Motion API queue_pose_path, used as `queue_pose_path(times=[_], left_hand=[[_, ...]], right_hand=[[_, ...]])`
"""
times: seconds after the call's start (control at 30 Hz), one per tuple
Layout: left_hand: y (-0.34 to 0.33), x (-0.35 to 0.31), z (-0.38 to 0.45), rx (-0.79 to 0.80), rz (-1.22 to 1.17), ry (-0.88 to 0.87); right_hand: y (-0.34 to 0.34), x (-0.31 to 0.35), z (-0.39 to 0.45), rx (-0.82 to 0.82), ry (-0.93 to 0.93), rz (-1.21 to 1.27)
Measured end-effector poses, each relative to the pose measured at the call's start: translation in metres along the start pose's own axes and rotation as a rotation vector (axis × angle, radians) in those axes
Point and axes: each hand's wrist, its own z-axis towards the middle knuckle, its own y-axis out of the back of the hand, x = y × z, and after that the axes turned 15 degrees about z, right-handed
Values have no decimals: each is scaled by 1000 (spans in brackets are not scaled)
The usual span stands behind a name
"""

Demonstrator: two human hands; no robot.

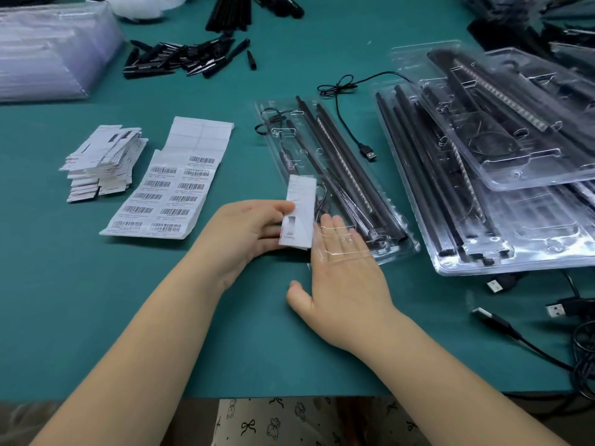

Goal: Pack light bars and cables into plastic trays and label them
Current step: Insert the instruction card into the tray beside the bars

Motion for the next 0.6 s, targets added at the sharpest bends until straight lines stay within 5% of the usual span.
queue_pose_path(times=[0.4, 0.6], left_hand=[[-18, -8, 15, 78, 362, -59], [-13, -1, 16, -52, 1396, -565]], right_hand=[[1, 2, 0, 5, 2, -16], [-1, 3, 0, 22, -12, -34]])
